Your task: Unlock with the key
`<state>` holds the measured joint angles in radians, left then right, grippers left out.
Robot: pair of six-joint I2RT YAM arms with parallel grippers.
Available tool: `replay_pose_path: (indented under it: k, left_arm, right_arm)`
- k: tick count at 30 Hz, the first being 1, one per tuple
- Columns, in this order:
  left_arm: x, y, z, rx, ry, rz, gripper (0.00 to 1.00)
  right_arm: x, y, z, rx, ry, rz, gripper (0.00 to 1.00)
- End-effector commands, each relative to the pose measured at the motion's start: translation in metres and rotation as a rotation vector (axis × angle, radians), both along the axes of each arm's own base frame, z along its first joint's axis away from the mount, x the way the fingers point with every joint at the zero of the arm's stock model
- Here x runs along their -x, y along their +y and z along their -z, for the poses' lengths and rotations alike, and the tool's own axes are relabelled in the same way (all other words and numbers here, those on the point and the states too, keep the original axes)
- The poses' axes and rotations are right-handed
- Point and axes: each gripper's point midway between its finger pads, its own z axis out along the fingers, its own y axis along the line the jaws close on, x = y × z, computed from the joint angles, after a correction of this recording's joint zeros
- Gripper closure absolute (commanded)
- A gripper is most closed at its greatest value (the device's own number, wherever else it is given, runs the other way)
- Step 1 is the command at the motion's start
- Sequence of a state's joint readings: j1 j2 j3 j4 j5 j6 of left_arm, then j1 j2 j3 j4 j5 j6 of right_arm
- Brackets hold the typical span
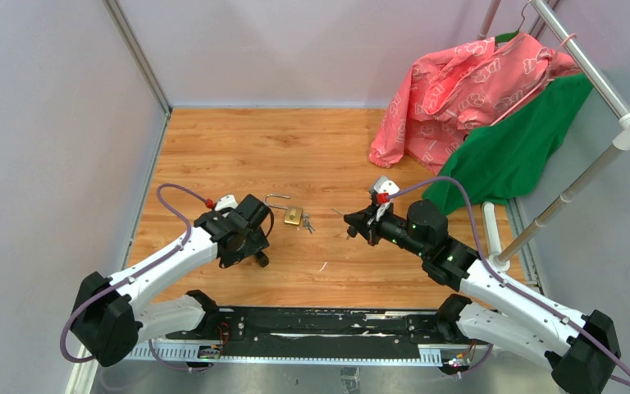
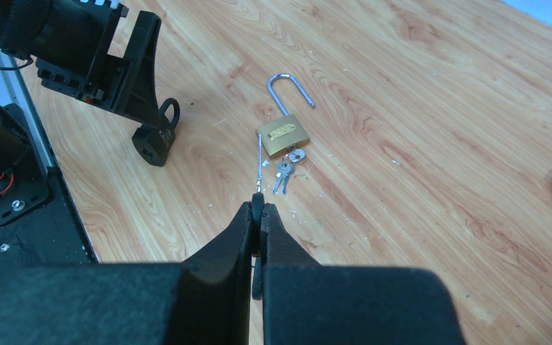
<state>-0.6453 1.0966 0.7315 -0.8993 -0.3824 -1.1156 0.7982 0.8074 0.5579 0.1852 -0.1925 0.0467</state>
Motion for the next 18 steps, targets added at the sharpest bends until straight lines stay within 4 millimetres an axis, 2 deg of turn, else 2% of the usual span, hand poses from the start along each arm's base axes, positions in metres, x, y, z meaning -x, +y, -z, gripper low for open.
replay_pose_path:
  k: [1, 9, 18]
  left_arm:
    - [-0.006, -0.004, 0.011, 0.056, 0.007, -0.074, 0.24]
    - [-0.013, -0.010, 0.025, 0.089, 0.042, -0.105, 0.31]
    - [-0.012, -0.003, 0.030, 0.075, 0.059, -0.173, 0.42]
  right_arm:
    - [0.009, 0.007, 0.009, 0.012, 0.030, -0.039, 1.00]
    - [0.011, 0.009, 0.013, 0.020, 0.031, -0.048, 1.00]
    - [0.012, 0.010, 0.016, 0.027, 0.035, -0.055, 1.00]
